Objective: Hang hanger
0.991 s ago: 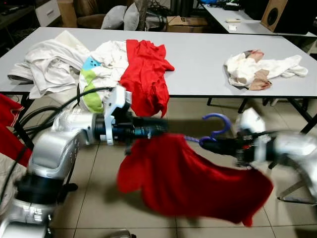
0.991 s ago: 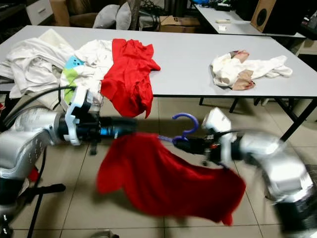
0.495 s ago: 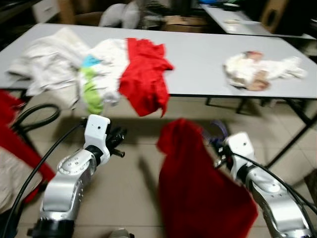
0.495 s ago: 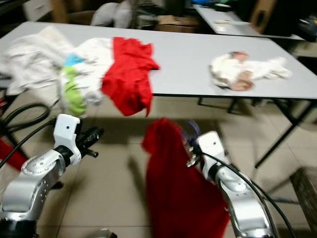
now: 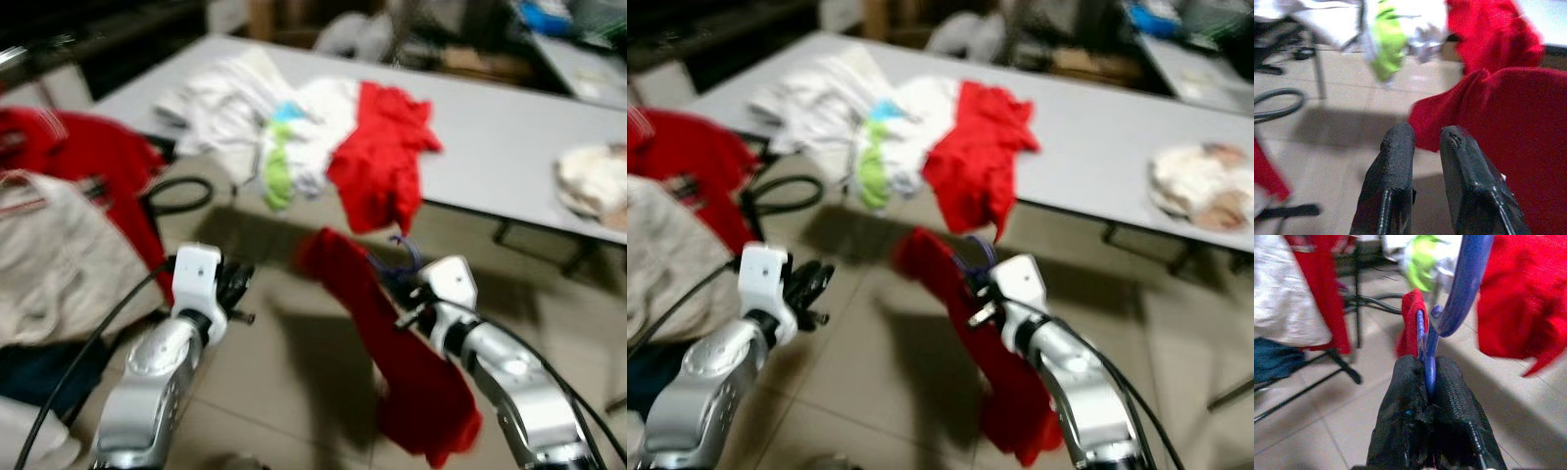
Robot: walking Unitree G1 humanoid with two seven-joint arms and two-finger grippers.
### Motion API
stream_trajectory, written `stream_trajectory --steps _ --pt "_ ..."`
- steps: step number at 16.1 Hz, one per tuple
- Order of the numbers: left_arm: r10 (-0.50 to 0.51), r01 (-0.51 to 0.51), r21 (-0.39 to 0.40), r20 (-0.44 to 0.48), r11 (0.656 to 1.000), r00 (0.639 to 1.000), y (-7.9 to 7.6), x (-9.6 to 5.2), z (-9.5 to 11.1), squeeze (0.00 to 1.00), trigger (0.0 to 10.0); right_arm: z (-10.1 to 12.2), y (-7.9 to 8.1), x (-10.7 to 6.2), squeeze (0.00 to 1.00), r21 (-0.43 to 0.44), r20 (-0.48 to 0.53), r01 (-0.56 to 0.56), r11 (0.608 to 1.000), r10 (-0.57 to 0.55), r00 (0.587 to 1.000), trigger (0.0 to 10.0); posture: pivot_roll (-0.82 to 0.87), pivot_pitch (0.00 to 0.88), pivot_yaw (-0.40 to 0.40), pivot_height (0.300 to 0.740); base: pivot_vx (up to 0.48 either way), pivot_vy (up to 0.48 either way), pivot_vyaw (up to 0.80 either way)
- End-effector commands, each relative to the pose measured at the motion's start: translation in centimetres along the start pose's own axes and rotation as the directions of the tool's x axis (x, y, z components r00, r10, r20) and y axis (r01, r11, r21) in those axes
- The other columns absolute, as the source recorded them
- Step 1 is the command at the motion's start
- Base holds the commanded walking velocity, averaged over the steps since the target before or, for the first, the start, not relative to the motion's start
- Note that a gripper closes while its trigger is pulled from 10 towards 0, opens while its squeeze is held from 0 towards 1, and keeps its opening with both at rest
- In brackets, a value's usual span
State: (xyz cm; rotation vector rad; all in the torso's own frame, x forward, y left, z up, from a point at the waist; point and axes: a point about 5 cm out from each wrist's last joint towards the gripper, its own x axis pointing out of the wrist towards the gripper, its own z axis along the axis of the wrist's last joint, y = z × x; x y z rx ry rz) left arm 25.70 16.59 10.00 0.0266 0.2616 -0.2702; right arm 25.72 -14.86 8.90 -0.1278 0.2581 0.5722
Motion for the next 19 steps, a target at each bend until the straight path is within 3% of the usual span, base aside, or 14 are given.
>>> stream_trajectory --steps 1,5,8,12,17,19 --pt "0.015 -0.015 0.03 0.009 0.999 1.0 0.0 0.1 0.2 0.0 10.0 0.3 -0.8 -0.2 0.0 0.007 -0.003 -0.003 1.0 0.003 1.0 10.0 0.03 0.0 -0.046 0.74 0.0 0.0 0.8" --pt "-0.003 0.001 0.049 0.041 0.999 0.999 0.1 0.9 1.3 0.0 10.0 0.2 -1.3 -0.3 0.0 0.017 -0.008 0.034 0.999 -0.034 0.999 10.0 0.01 0.0 -0.015 0.74 0.0 0.0 0.8" --pt "-0.006 0.004 0.062 0.04 0.998 0.999 0.0 1.4 1.4 0.0 10.0 -0.1 -1.8 -0.6 0.0 0.084 0.008 0.087 0.993 -0.088 0.996 10.0 -0.01 0.0 0.005 0.74 0.0 0.0 0.8" --pt "-0.008 0.005 0.064 0.041 0.998 0.999 0.1 1.7 1.5 0.0 10.0 -0.1 -2.0 -0.1 0.0 0.146 0.016 0.112 0.983 -0.115 0.993 10.0 -0.01 0.0 0.013 0.74 0.0 -0.48 0.8" --pt "0.01 -0.015 0.097 0.052 0.995 0.999 0.3 1.5 1.5 0.0 10.0 -0.1 -2.0 0.7 0.0 0.132 0.013 0.075 0.988 -0.078 0.997 10.0 0.03 0.0 -0.017 0.74 0.0 -0.48 0.8" --pt "0.023 -0.028 0.066 0.064 0.997 0.998 0.4 1.4 1.5 0.0 10.0 -0.2 -1.9 0.9 0.0 0.139 0.013 0.076 0.987 -0.079 0.997 10.0 0.03 0.0 -0.015 0.74 0.0 -0.139 0.8"
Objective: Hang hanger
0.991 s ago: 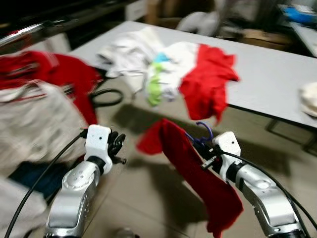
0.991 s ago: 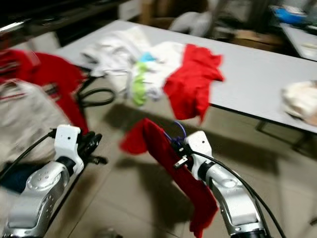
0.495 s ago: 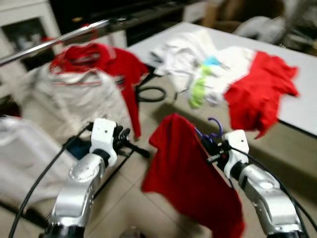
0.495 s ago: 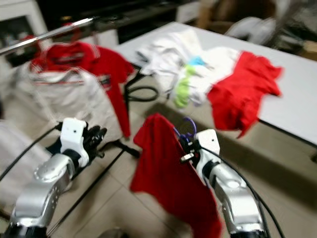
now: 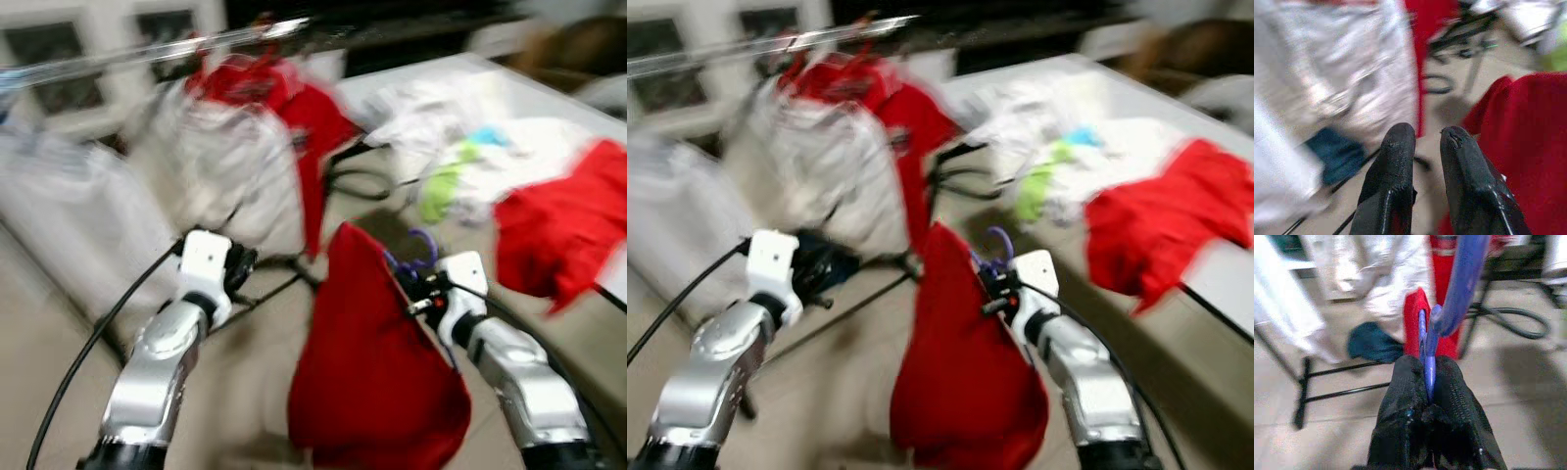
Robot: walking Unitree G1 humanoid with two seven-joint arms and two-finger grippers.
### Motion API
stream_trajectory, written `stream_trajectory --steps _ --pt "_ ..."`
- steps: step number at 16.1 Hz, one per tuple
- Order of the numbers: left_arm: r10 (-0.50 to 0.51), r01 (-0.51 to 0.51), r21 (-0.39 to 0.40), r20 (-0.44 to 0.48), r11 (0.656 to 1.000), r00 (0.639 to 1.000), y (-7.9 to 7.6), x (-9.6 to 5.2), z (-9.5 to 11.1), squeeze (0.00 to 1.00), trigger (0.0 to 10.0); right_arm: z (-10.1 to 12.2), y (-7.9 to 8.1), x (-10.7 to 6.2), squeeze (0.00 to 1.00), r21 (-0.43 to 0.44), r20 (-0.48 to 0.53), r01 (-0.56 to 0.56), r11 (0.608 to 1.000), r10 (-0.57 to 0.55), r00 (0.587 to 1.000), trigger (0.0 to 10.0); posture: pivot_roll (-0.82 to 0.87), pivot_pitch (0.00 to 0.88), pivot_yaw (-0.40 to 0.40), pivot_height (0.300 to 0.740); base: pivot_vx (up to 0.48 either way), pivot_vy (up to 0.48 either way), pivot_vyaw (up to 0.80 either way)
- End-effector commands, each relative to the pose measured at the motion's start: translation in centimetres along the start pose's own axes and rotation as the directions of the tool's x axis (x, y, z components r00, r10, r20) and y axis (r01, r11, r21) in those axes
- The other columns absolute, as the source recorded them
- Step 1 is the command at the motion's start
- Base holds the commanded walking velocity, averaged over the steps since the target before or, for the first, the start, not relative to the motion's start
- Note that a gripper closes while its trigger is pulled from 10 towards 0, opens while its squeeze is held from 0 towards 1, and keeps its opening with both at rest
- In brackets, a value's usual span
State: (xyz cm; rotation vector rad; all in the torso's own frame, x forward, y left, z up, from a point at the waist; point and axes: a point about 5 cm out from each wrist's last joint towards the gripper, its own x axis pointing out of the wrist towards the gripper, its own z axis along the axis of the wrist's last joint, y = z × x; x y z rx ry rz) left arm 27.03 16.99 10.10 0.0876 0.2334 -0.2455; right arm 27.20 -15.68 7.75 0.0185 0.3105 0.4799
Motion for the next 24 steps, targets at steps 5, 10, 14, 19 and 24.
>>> stream_trajectory --steps 5,10,14,19,24 --pt "-0.016 0.015 0.017 0.072 1.0 0.997 0.05 0.8 1.72 0.0 10.0 0.6 -0.53 -0.09 0.0 0.066 0.046 0.125 0.99 -0.128 0.991 10.0 0.02 0.0 0.008 0.74 0.059 0.0 0.32" --pt "-0.052 0.05 0.029 0.075 0.998 0.996 -0.29 1.19 1.87 0.0 10.0 0.81 -1.17 -0.47 0.0 0.084 0.077 0.211 0.974 -0.218 0.973 10.0 0.01 0.0 0.032 0.74 0.373 0.0 0.0" --pt "-0.052 0.05 0.029 0.075 0.998 0.996 -0.29 1.19 1.87 0.0 10.0 0.81 -1.17 -0.47 0.0 0.084 0.077 0.211 0.974 -0.218 0.973 10.0 0.01 0.0 0.032 0.74 0.405 0.0 0.0" --pt "-0.052 0.05 0.029 0.075 0.998 0.996 -0.29 1.19 1.87 0.0 10.0 0.81 -1.17 -0.47 0.0 0.084 0.077 0.211 0.974 -0.218 0.973 10.0 0.01 0.0 0.032 0.74 0.405 0.0 0.0" --pt "-0.052 0.05 0.029 0.075 0.998 0.996 -0.29 1.19 1.87 0.0 10.0 0.81 -1.17 -0.47 0.0 0.084 0.077 0.211 0.974 -0.218 0.973 10.0 0.01 0.0 0.032 0.74 0.405 0.0 0.0"
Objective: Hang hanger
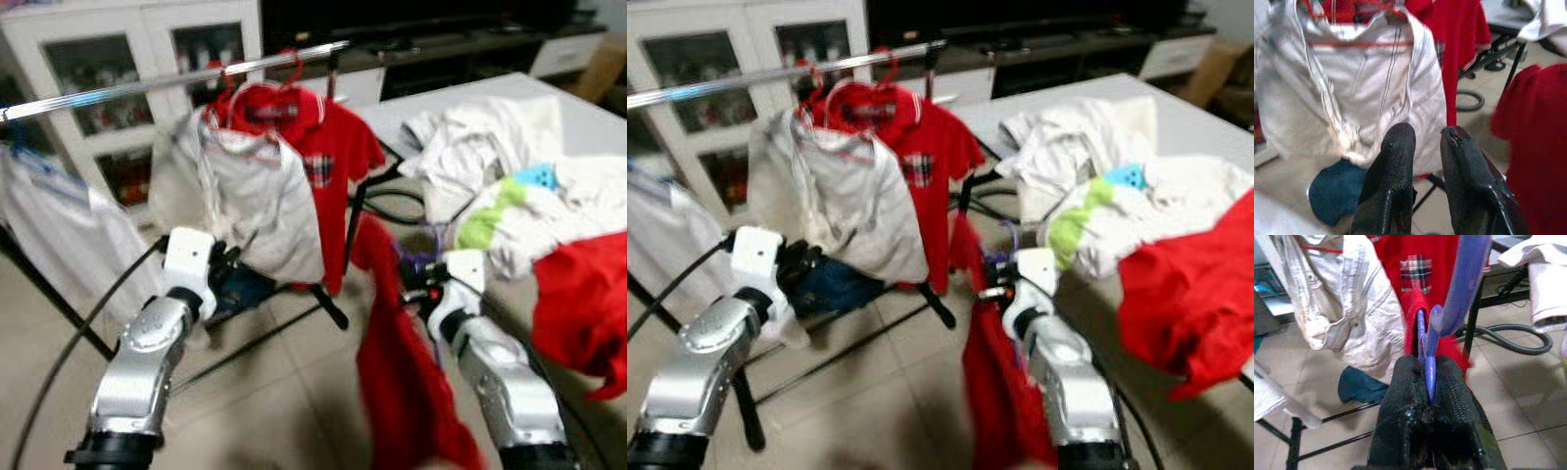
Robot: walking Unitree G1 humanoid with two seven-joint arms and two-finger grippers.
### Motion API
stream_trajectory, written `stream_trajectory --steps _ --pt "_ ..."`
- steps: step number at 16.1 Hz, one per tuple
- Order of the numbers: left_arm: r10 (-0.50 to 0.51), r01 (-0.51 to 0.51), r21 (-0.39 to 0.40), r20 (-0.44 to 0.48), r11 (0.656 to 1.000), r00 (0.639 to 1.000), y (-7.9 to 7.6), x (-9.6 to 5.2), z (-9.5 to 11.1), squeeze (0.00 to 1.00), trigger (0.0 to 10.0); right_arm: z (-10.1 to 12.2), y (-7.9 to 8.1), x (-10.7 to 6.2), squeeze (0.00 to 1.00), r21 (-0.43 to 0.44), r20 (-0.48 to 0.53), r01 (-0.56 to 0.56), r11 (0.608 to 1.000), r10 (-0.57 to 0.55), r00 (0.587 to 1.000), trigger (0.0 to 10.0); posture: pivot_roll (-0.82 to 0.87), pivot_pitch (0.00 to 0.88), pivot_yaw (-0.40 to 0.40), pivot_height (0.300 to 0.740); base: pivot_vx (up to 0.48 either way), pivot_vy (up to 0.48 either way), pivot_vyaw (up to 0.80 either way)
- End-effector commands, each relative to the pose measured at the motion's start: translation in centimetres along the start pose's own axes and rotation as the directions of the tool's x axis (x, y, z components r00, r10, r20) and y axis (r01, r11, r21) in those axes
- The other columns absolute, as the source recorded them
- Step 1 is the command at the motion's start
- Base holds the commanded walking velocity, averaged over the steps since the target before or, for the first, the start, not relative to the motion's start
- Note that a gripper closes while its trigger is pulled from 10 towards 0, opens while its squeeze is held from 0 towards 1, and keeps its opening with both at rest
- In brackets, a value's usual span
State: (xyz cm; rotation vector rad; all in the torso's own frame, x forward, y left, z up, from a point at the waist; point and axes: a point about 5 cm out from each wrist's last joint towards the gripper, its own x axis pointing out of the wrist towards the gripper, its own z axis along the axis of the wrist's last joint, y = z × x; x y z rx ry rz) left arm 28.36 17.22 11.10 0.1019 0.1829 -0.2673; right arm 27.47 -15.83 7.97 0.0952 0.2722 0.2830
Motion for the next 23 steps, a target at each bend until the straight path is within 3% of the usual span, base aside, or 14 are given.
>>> stream_trajectory --steps 1,4,5,6,8,10,13,16,17,20,23 --pt "-0.033 0.033 0.004 0.027 0.999 0.999 -0.9 0.3 0.6 0.0 10.0 0.6 -1.0 -0.4 0.0 -0.017 0.028 0.033 0.999 -0.032 0.999 10.0 0.01 0.0 0.032 0.74 0.405 0.0 0.0" --pt "-0.035 0.035 0.004 0.029 0.999 0.999 -0.8 0.3 0.6 0.0 10.0 0.7 -1.0 -0.3 0.0 -0.024 0.029 0.046 0.999 -0.046 0.999 10.0 0.01 0.0 0.032 0.74 0.404 0.0 0.18" --pt "-0.043 0.042 0.03 0.039 0.999 0.998 -0.7 0.2 1.0 0.0 10.0 1.0 -0.5 -0.3 0.0 -0.123 -0.002 -0.093 0.988 0.093 0.996 10.0 0.05 0.0 0.009 0.74 0.416 0.0 0.8" --pt "-0.054 0.051 0.065 0.049 0.997 0.997 -0.6 -0.2 1.5 0.0 10.0 1.0 -0.1 -0.7 0.0 -0.237 -0.094 -0.291 0.927 0.276 0.956 10.0 0.05 0.0 0.009 0.74 0.416 0.0 0.8" --pt "-0.058 0.054 0.072 0.047 0.996 0.997 -0.7 -0.5 1.4 0.0 10.0 0.7 -0.3 -1.3 0.0 -0.275 -0.15 -0.363 0.89 0.333 0.931 10.0 0.05 0.0 0.001 0.74 0.416 0.0 0.8" --pt "-0.053 0.05 0.066 0.037 0.997 0.998 -0.7 -0.6 1.1 0.0 10.0 0.8 -0.8 -1.4 0.0 -0.284 -0.145 -0.337 0.898 0.308 0.94 10.0 0.05 0.0 -0.002 0.74 0.418 0.0 0.8" --pt "-0.045 0.044 0.055 0.028 0.998 0.999 -0.7 -0.8 0.9 0.0 10.0 0.0 0.4 -1.3 0.0 -0.275 -0.159 -0.374 0.886 0.342 0.926 10.0 0.05 0.0 -0.004 0.74 0.414 0.0 0.8" --pt "-0.065 0.062 0.077 0.029 0.995 0.997 -0.9 -0.8 1.1 0.0 10.0 0.3 0.5 -1.3 0.0 -0.252 -0.145 -0.369 0.894 0.343 0.928 10.0 0.04 0.0 -0.002 0.74 0.41 0.0 0.8" --pt "-0.075 0.071 0.091 0.032 0.993 0.997 -0.9 -0.8 1.3 0.0 10.0 0.7 0.0 -1.1 0.0 -0.228 -0.121 -0.331 0.916 0.311 0.943 10.0 0.04 0.0 -0.002 0.74 0.386 0.0 0.0" --pt "-0.088 0.084 0.098 0.038 0.992 0.995 -1.0 -0.7 1.7 0.0 10.0 2.2 0.1 -0.6 0.0 -0.261 -0.063 -0.276 0.925 0.269 0.961 10.0 0.04 0.0 -0.002 0.74 0.384 0.0 0.0" --pt "-0.149 0.143 0.139 0.038 0.98 0.988 -1.5 -1.1 1.7 0.0 10.0 4.3 0.9 0.0 0.0 -0.259 0.029 -0.22 0.94 0.236 0.971 10.0 0.05 0.0 -0.018 0.74 0.331 0.0 0.0"
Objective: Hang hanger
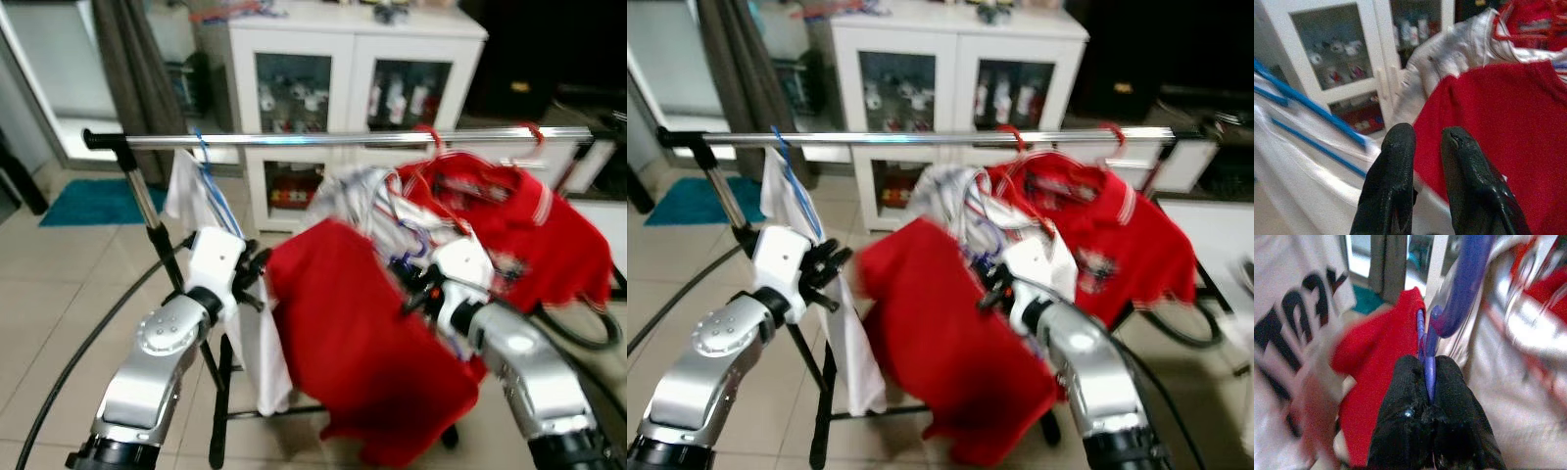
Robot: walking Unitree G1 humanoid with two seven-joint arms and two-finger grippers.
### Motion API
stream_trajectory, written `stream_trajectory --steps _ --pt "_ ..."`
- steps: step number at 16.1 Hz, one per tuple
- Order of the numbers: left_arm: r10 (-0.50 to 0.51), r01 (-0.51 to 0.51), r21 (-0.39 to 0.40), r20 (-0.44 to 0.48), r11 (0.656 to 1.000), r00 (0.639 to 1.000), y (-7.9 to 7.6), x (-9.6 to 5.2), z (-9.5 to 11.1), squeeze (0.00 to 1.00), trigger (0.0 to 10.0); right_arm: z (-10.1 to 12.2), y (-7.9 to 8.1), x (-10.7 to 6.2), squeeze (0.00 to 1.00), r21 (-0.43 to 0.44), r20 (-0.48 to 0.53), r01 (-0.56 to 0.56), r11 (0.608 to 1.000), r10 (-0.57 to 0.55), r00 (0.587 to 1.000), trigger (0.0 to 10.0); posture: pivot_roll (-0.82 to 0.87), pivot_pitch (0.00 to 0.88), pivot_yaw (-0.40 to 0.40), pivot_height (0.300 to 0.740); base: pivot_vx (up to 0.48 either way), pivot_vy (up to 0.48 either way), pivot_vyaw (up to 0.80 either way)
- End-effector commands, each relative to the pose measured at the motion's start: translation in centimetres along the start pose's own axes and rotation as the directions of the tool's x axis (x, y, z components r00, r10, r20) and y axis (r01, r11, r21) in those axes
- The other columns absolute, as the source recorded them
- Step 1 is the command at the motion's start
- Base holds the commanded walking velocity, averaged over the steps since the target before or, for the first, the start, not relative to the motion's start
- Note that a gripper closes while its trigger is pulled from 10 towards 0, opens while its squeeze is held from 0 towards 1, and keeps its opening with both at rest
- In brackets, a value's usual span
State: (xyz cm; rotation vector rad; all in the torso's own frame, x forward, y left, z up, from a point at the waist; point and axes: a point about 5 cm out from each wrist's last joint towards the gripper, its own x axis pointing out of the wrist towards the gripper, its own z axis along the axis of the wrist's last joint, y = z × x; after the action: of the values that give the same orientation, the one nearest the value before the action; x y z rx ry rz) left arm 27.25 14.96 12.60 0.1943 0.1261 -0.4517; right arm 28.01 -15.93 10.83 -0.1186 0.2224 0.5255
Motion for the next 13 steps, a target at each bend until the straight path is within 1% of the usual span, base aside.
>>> stream_trajectory --steps 1,2,4,5,6,7,8,9,10,11,12,13 --pt "0.008 -0.009 0.032 0.027 0.999 1.0 0.6 -0.6 0.4 0.0 10.0 2.2 0.7 0.4 0.0 -0.027 0.085 -0.033 0.999 0.035 0.996 10.0 0.05 0.0 -0.018 0.74 0.0 0.0 0.0" --pt "-0.015 0.013 0.03 0.083 0.999 0.996 0.3 -0.6 1.1 0.0 10.0 3.2 1.0 0.4 0.0 -0.039 0.135 -0.072 0.997 0.077 0.988 10.0 0.05 0.0 -0.023 0.74 0.0 0.0 0.0" --pt "-0.015 0.013 0.03 0.083 0.999 0.996 0.3 -0.6 1.1 0.0 10.0 3.2 1.0 0.4 0.0 -0.039 0.135 -0.072 0.997 0.077 0.988 10.0 0.05 0.0 -0.023 0.74 0.0 0.0 0.0" --pt "-0.019 0.012 0.053 0.134 0.999 0.991 1.3 -0.7 2.6 0.0 10.0 4.9 1.3 1.3 0.0 -0.042 0.17 -0.085 0.996 0.091 0.981 10.0 0.06 0.0 -0.037 0.74 0.0 0.0 0.0" --pt "-0.075 0.065 0.072 0.155 0.995 0.985 2.5 -1.1 4.3 0.0 10.0 6.7 1.5 2.7 0.0 -0.021 0.189 -0.075 0.997 0.077 0.979 10.0 0.06 0.0 -0.037 0.74 0.0 0.0 0.0" --pt "-0.282 0.276 0.062 0.116 0.959 0.952 1.4 -2.1 5.0 0.0 10.0 8.5 1.1 4.6 0.0 0.02 0.212 -0.027 0.999 0.022 0.977 10.0 0.06 0.0 -0.034 0.74 0.0 0.0 0.0" --pt "-0.331 0.327 0.055 0.094 0.943 0.939 1.1 -2.3 5.0 0.0 10.0 9.0 1.0 5.3 0.0 0.027 0.211 -0.02 0.999 0.014 0.977 10.0 0.06 0.0 -0.031 0.74 0.0 0.0 0.0" --pt "-0.373 0.371 0.046 0.056 0.927 0.926 0.8 -2.4 4.6 0.0 10.0 9.6 0.9 6.7 0.0 0.008 0.174 -0.015 1.0 0.014 0.985 10.0 0.05 0.0 -0.025 0.74 0.0 0.0 0.0" --pt "-0.381 0.38 0.042 0.048 0.924 0.923 0.7 -2.3 4.5 0.0 10.0 9.8 0.8 7.3 0.0 -0.004 0.15 -0.005 1.0 0.006 0.989 10.0 0.05 0.0 -0.022 0.74 0.0 0.0 0.0" --pt "-0.42 0.42 0.014 0.032 0.907 0.907 0.6 -2.4 4.7 0.0 10.0 9.9 0.4 9.3 0.0 0.016 0.052 0.042 0.999 -0.043 0.998 10.0 0.05 0.0 -0.022 0.74 0.0 0.0 0.0" --pt "-0.431 0.431 0.017 0.023 0.902 0.902 0.6 -2.6 4.8 0.0 10.0 10.1 0.2 10.1 0.0 0.038 0.028 0.07 0.997 -0.071 0.997 10.0 0.06 0.0 -0.025 0.74 0.0 0.0 0.0" --pt "-0.435 0.435 0.019 0.006 0.9 0.9 0.7 -2.7 4.6 0.0 10.0 10.5 0.1 11.1 0.0 0.086 0.011 0.101 0.991 -0.102 0.995 10.0 0.06 0.0 -0.029 0.74 0.0 0.0 0.0"
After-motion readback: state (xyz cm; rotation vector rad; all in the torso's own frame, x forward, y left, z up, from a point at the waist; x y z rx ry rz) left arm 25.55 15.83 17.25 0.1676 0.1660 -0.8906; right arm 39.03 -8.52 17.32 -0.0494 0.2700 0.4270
